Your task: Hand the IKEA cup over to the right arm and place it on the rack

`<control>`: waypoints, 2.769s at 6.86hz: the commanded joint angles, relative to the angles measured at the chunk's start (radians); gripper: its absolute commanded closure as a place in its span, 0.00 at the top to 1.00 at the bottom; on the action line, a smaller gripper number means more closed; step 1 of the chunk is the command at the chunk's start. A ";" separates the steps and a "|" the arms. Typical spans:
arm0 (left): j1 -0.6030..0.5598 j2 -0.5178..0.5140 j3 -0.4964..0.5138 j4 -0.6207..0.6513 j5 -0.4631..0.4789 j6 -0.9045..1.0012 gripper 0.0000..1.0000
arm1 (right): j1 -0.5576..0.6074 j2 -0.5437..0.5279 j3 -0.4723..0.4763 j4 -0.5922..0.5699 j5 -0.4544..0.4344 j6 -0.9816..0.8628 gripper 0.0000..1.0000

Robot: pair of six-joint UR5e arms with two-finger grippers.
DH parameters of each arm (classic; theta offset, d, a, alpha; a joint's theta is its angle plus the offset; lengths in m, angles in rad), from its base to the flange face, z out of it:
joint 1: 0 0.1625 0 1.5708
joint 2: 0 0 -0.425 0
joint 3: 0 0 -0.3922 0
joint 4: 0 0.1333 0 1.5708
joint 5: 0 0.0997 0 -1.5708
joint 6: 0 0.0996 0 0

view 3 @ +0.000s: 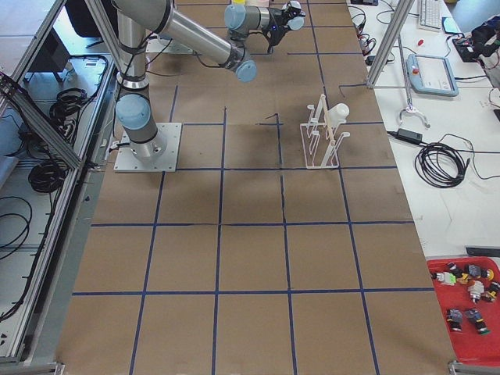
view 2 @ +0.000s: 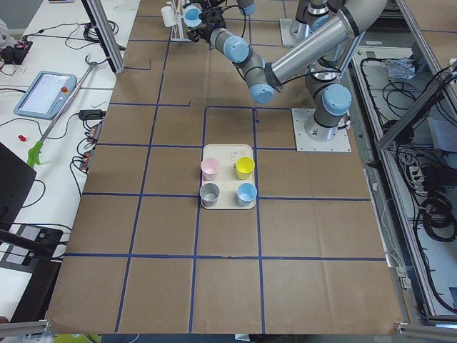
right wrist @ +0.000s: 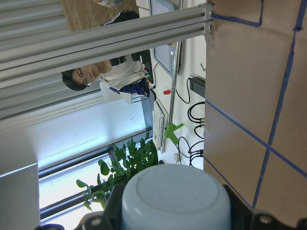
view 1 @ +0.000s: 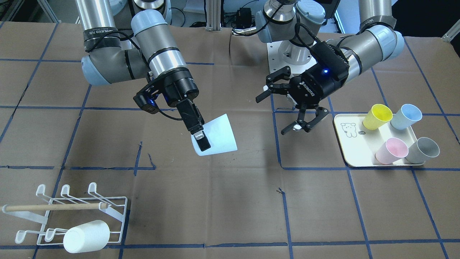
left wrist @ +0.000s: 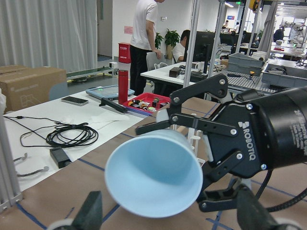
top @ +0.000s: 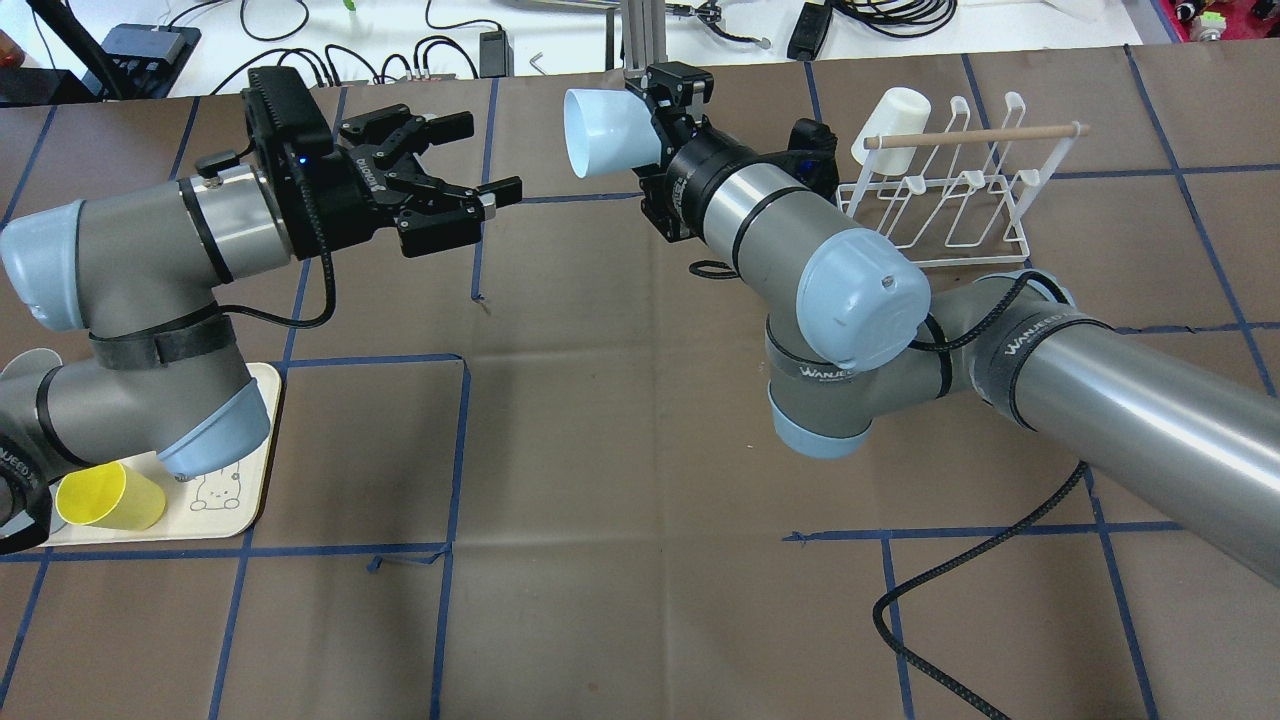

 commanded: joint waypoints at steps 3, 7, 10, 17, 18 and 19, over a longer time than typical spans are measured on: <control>0.078 -0.023 0.103 -0.023 0.366 -0.188 0.99 | -0.227 -0.012 0.000 0.001 0.119 -0.701 0.22; -0.184 -0.037 0.507 -0.734 1.011 -0.402 0.99 | -0.423 -0.014 0.000 0.018 0.130 -1.468 0.16; -0.248 0.033 0.570 -1.243 1.196 -0.529 0.99 | -0.520 0.006 -0.038 0.089 0.089 -1.784 0.16; -0.257 0.151 0.522 -1.376 1.177 -0.577 1.00 | -0.608 0.274 -0.256 -0.018 0.060 -1.877 0.16; -0.257 0.160 0.499 -1.362 1.180 -0.571 1.00 | -0.600 0.290 -0.257 -0.026 0.060 -1.877 0.16; -0.257 0.174 0.472 -1.361 1.180 -0.561 1.00 | -0.580 0.305 -0.257 -0.055 0.058 -1.863 0.16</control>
